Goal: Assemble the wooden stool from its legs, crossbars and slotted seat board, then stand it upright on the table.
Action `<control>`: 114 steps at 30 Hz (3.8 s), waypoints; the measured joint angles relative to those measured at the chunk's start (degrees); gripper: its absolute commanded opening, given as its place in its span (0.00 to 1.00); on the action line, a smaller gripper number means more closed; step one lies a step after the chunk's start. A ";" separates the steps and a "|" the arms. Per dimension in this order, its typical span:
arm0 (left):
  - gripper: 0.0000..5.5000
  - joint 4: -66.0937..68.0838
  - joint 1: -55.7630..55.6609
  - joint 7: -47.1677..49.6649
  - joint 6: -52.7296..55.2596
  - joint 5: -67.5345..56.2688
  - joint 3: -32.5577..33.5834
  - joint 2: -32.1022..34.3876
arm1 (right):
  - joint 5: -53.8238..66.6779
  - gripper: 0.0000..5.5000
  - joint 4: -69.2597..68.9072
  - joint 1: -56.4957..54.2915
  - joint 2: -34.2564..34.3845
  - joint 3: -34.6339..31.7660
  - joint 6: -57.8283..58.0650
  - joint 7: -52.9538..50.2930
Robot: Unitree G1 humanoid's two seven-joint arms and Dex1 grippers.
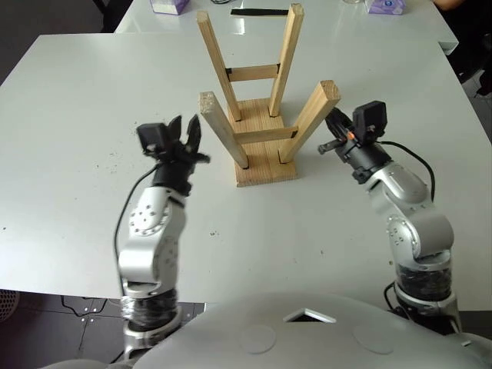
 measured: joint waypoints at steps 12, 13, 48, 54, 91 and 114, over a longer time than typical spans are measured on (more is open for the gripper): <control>0.00 -4.45 0.62 3.16 3.56 7.02 -4.99 0.05 | -11.58 0.00 -6.00 -1.15 2.68 8.25 5.82 -9.33; 0.00 -4.48 0.61 3.15 3.59 7.07 -3.39 0.22 | -13.59 0.00 -5.96 -1.14 2.57 7.94 5.62 -10.62; 0.00 -8.45 -0.86 -10.35 17.58 -11.97 19.46 9.50 | 3.81 0.00 -6.58 -3.26 -0.45 -17.31 7.72 5.68; 0.00 -2.91 -26.77 -3.77 24.08 -29.77 24.75 7.56 | 19.55 0.00 6.13 -25.54 -2.56 -23.44 10.90 13.19; 0.00 -2.19 -22.47 7.34 14.72 -53.32 14.40 14.06 | 39.16 0.00 9.27 -21.67 -6.48 -17.36 9.89 11.86; 0.00 14.31 5.86 -36.16 0.08 -22.03 -2.25 27.83 | 8.31 0.00 56.68 -24.34 -15.57 3.50 -28.85 56.30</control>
